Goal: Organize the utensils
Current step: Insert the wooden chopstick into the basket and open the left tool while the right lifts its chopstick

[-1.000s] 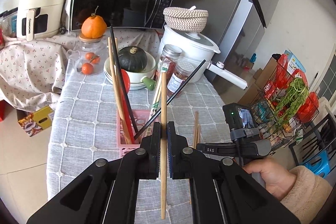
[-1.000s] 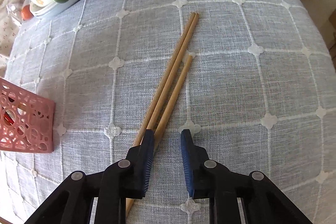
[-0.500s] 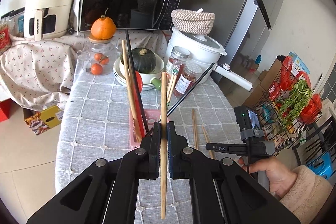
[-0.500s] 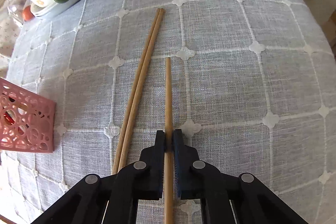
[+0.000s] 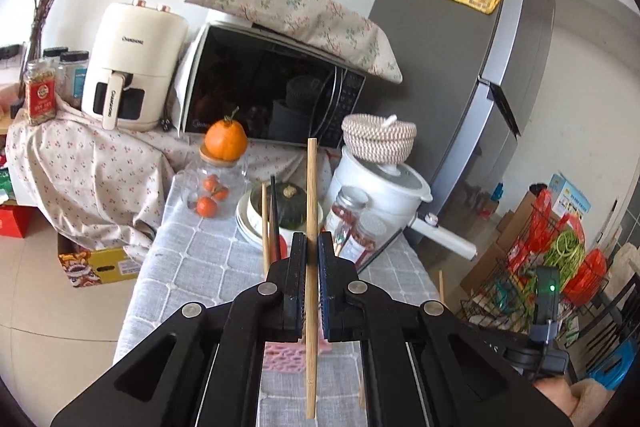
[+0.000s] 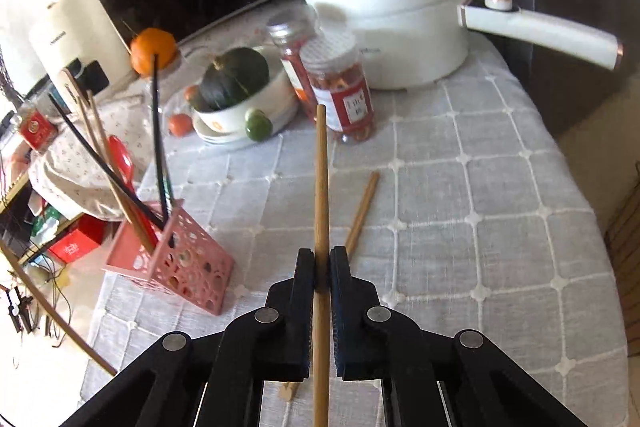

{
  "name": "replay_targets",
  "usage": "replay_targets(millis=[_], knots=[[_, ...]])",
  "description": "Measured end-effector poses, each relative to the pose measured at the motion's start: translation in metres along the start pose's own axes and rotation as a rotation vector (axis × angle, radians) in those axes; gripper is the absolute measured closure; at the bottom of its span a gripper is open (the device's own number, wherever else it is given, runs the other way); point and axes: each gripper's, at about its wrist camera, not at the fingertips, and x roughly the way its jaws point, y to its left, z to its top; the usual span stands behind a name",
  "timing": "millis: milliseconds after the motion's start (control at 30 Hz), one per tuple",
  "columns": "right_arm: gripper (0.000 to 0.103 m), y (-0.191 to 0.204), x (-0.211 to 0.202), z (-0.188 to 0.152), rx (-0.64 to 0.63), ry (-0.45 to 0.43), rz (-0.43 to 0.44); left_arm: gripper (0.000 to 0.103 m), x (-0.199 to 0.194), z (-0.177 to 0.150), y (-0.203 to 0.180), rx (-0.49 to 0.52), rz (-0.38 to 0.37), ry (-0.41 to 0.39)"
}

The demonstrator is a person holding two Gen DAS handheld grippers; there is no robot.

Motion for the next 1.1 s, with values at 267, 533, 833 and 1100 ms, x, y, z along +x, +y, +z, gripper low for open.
replay_targets(millis=[267,533,833,1100], knots=[[0.097,0.007,-0.025,0.008,0.005,-0.104,0.051,0.097,-0.005,0.008,-0.013,0.013,0.054,-0.266],[0.097,0.018,-0.009,0.006,-0.013,-0.094,0.084,0.097,0.042,-0.005,-0.013,0.029,0.124,-0.232],[0.097,0.020,-0.002,0.006,-0.017,-0.098,0.105,0.097,0.081,-0.027,-0.012,0.076,0.166,-0.157],[0.097,0.025,-0.010,0.008,-0.022,-0.127,0.115,0.096,0.115,-0.038,-0.002,0.071,0.168,0.048]])
